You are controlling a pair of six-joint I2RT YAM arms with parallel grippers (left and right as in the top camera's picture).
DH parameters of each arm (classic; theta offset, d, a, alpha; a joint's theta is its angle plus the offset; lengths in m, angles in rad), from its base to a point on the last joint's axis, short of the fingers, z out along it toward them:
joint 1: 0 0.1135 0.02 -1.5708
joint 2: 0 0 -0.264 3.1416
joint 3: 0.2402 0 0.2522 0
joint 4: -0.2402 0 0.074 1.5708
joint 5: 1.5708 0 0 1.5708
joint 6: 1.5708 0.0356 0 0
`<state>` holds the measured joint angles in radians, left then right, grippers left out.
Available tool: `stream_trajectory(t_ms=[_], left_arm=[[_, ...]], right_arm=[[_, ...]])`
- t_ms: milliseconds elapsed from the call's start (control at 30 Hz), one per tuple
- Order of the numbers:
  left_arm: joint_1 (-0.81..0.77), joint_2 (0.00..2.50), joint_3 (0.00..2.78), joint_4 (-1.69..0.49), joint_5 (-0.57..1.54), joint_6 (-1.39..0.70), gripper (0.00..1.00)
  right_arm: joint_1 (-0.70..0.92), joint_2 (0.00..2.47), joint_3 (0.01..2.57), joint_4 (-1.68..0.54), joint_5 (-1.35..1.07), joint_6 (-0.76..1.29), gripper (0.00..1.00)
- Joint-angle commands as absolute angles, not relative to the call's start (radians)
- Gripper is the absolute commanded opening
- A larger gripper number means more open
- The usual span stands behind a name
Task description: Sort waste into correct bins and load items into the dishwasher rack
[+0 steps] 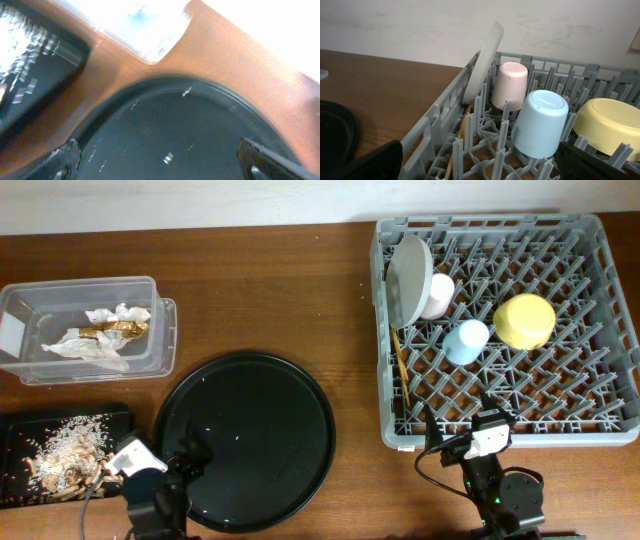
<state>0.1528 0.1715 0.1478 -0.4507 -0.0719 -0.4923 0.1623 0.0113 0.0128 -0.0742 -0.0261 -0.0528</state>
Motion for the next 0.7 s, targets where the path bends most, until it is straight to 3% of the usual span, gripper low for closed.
stream_trajectory(t_ms=[0,200,467,667], left_arm=[[0.086,0.13,0.144,-0.279,-0.04,-0.273,0.99],[0.025,0.004,0.007,-0.022,0.003,-0.183,0.99],[0.022,0.005,0.01,-0.084,0.004,0.057,0.99],[0.022,0.005,0.01,-0.086,-0.001,0.077,0.99]], right_arm=[[0.157,0.004,0.006,-0.078,-0.021,-0.052,0.98],[0.157,0.004,0.006,-0.078,-0.021,-0.052,0.98],[0.157,0.004,0.006,-0.078,-0.021,-0.052,0.98],[0.157,0.004,0.006,-0.078,-0.021,-0.052,0.98]])
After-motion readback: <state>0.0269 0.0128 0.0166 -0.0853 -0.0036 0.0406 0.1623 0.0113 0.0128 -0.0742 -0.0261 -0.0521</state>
